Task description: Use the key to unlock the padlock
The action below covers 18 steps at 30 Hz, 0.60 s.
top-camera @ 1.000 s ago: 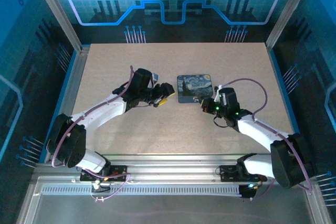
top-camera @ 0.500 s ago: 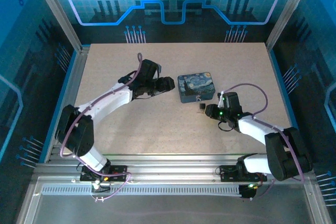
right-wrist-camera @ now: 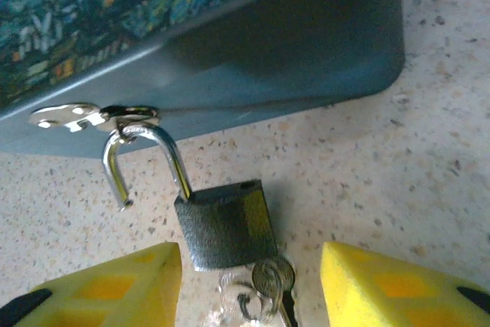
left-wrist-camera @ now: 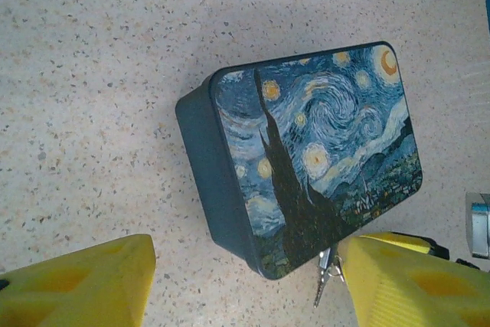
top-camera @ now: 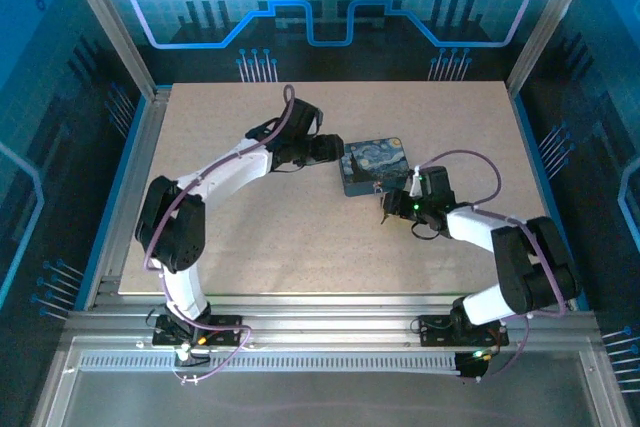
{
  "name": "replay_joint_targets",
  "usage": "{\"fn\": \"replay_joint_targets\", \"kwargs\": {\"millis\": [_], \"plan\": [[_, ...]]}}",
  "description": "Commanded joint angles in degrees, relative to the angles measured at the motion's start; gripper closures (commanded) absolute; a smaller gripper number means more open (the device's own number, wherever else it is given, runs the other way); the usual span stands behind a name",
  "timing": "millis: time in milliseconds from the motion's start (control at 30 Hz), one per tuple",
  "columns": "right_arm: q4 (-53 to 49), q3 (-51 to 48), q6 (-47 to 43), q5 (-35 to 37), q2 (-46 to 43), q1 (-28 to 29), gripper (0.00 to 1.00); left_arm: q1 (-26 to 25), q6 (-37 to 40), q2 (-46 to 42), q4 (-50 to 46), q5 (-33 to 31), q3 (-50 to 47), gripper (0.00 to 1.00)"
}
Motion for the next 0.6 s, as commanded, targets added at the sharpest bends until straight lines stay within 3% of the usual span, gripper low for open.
{"fn": "replay_joint_targets", "kwargs": {"millis": [0, 267, 567], "plan": [[2.3, 2.1, -0.5, 0.8, 2.5, 1.8, 0.48, -0.3, 1.7, 1.3, -1.5, -0.4, 2.2, 0.33], [2.7, 4.0, -1.1, 3.7, 7.2, 3.9, 0.47, -0.3, 1.7, 1.0, -0.9, 0.2, 2.2, 0.33], [6.9, 2.0, 2.0, 1.3, 8.1, 3.4, 0.71, -0.3, 6.2, 2.6, -1.2, -1.1, 3.3, 0.33]]}}
